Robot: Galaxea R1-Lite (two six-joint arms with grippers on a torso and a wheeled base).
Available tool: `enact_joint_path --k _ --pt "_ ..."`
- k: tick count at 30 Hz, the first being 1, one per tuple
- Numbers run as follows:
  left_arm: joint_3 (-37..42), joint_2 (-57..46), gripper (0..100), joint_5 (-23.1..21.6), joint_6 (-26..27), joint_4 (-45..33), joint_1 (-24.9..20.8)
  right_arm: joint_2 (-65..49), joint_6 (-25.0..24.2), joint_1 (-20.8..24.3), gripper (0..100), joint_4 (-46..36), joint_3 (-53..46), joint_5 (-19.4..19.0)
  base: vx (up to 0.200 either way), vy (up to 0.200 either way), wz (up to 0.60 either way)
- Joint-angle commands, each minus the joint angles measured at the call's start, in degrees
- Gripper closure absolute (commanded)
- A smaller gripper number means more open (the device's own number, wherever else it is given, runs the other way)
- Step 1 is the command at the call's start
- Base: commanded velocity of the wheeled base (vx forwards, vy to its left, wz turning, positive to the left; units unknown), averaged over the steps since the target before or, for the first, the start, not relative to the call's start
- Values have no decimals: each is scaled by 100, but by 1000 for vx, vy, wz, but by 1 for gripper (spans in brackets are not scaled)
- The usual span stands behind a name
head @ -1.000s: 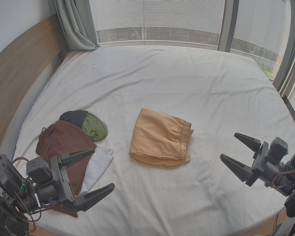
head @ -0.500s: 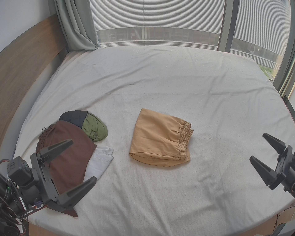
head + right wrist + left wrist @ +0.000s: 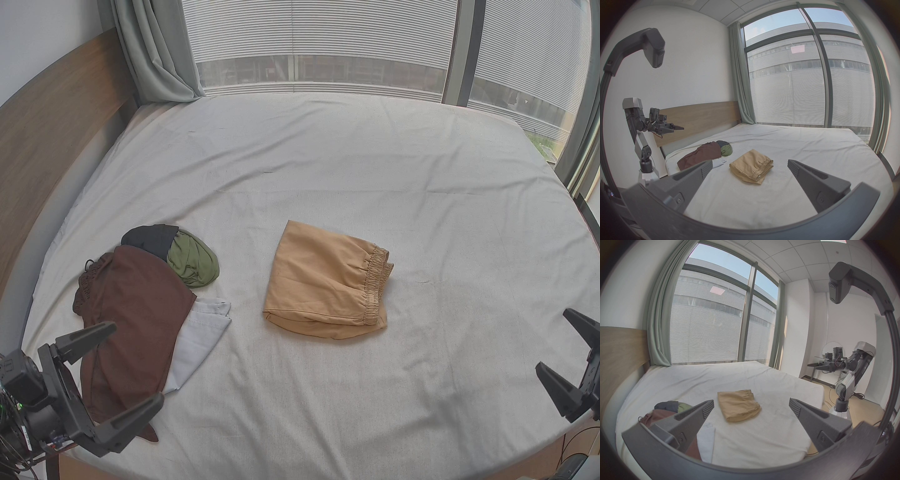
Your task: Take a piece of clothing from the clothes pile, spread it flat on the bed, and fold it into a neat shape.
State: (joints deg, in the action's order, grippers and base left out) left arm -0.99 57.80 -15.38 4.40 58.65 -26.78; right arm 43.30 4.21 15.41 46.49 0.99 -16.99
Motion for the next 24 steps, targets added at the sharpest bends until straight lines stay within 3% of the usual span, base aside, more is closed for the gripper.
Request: enact_joint_path --k 1,8,16,24 --pt "90 -1561 0 194 -27 -1330 560 -1605 36 -302 0 -1072 -11 12 0 0 0" --pt "72 -2466 0 378 -45 -2499 1272 -2607 45 -847 0 -2303 139 -6 0 0 0" --pt "99 -3450 0 378 -27 -3509 2010 -3152 45 -1233 0 -3129 270 -14 0 0 0" --pt "99 -4751 0 387 -27 -4924 2107 -3935 28 -1348 0 -4017 42 3 0 0 0"
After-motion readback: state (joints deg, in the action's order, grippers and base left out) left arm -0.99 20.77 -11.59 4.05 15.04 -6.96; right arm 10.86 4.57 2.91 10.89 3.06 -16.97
